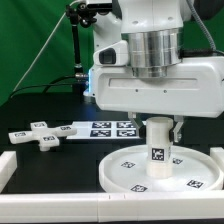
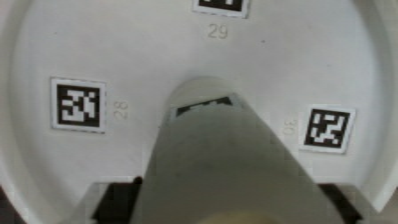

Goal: Assemble round table

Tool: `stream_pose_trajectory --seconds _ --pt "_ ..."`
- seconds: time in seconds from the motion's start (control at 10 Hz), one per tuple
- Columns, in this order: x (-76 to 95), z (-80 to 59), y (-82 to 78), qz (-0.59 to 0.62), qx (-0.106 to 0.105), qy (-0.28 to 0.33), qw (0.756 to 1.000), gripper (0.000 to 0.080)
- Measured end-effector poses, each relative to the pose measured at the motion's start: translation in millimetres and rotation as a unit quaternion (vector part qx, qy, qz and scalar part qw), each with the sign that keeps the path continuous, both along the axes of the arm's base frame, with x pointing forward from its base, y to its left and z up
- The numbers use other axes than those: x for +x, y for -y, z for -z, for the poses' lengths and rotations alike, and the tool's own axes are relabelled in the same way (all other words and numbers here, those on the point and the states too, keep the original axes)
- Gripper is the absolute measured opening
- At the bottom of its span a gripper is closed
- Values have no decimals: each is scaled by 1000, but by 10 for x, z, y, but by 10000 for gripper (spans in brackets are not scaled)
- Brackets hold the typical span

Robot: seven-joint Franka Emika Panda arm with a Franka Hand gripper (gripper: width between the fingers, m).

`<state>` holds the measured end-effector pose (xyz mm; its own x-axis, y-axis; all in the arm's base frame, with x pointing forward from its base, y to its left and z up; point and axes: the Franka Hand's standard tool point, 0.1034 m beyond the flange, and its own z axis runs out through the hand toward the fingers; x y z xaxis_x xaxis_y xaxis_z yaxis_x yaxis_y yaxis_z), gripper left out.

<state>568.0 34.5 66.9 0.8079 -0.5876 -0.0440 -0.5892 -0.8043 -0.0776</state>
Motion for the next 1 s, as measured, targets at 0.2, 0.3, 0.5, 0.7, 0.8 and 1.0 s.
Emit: stream_pose_trajectory --seconds 0.2,0.3,0.5,0.7,0.8,1.0 --pt "-5 3 3 73 9 -7 997 409" --pt "-6 4 3 93 9 -10 996 409" --pt "-9 10 -1 85 9 -9 996 588" --pt "-10 11 -8 82 9 -9 997 639" --pt "-6 -4 -28 38 6 -4 999 639" --pt "-21 -85 -40 -40 6 6 999 648"
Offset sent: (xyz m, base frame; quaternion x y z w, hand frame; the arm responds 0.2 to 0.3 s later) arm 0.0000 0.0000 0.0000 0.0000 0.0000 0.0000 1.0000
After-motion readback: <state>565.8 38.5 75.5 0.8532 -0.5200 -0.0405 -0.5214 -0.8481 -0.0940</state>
